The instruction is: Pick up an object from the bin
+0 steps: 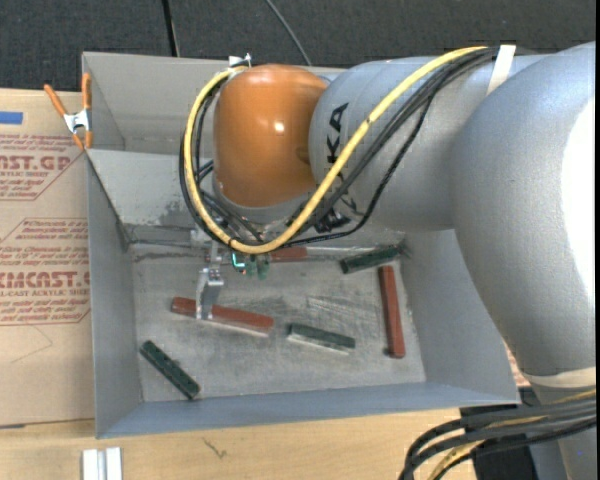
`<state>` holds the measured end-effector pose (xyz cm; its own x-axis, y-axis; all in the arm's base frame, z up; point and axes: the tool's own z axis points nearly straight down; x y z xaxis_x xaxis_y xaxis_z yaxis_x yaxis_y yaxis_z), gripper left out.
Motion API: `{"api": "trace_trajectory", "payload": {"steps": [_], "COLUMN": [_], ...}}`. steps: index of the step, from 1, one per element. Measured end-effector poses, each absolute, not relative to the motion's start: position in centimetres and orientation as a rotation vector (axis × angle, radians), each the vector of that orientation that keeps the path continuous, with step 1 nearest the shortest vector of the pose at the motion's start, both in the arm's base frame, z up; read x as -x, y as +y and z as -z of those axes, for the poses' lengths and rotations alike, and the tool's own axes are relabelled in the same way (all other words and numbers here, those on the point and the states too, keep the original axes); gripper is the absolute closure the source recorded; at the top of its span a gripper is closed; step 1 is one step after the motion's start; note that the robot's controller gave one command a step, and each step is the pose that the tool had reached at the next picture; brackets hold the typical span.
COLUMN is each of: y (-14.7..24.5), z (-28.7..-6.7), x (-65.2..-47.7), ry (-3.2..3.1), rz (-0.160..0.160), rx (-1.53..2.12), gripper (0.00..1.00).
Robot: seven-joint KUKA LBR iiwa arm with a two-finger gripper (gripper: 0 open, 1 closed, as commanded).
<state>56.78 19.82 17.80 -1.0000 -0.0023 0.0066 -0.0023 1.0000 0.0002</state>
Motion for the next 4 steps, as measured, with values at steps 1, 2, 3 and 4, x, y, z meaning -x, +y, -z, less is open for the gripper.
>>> {"api": "trace_trajectory", "payload": {"steps": [1, 2, 3, 4], "y": [19.7, 16.8, 16.8, 16.8], "z": [-18.3, -7.7, -7.7, -20.5], "x": [-57.0, -55.3, -55.3, -53.3], "ry": [-3.143, -3.144, -3.144, -3.139], "rz": [0.002, 0.006, 0.007, 0.002], "rx": [-0.002, 0.043, 0.043, 0.166], "gripper": [0.00, 1.00, 1.00, 1.00]}}
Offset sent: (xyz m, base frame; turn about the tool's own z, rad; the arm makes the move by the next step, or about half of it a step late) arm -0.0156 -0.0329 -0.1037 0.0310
